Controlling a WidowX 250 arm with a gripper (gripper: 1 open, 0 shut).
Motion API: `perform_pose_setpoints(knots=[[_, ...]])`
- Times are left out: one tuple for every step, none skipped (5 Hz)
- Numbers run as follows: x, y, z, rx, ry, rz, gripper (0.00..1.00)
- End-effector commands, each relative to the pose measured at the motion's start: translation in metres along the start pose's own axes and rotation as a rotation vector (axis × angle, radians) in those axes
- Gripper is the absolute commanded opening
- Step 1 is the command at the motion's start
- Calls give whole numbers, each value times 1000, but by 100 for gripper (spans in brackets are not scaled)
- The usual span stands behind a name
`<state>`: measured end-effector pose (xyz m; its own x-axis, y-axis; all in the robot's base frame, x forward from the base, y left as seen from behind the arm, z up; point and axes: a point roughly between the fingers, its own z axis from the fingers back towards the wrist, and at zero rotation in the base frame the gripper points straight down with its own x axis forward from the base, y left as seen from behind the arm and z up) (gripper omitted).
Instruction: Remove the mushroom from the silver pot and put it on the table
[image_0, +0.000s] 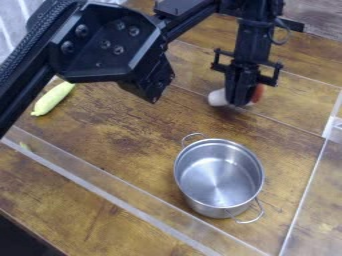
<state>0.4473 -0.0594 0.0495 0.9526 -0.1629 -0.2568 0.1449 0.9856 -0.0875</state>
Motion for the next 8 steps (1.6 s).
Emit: perform_pose_setpoints(knots=[[-22,4,68,16,-143,62,0],[-46,10,86,31,-181,133,0],[-80,23,101,41,-194,142,0],[-114,39,109,41,-209,118,0],[-128,59,97,40,-210,76,0],[-136,75,75,15,-204,72,0],[-154,91,63,3,-207,43,0],[-166,105,54,-13,-214,3,0]])
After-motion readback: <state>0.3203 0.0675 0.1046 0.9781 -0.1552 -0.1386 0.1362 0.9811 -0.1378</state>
